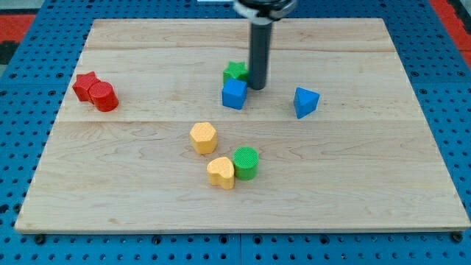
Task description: Move the blue cube slightly left
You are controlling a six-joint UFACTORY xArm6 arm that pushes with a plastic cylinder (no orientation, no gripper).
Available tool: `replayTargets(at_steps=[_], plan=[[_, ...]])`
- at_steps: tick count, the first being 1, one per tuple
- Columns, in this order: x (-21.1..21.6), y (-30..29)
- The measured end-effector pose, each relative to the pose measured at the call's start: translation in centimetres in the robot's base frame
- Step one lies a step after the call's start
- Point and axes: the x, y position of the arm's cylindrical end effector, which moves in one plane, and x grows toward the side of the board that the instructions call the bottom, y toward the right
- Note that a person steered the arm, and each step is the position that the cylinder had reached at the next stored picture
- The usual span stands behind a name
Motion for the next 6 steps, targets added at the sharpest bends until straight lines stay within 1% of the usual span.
replayTargets(at_steps=[1,2,3,4,5,6], plan=[[3.9,2.8],[4.2,10.1],[3.5,13.2],[3.2,5.3],[4.3,-4.8],[5.9,-6.1]])
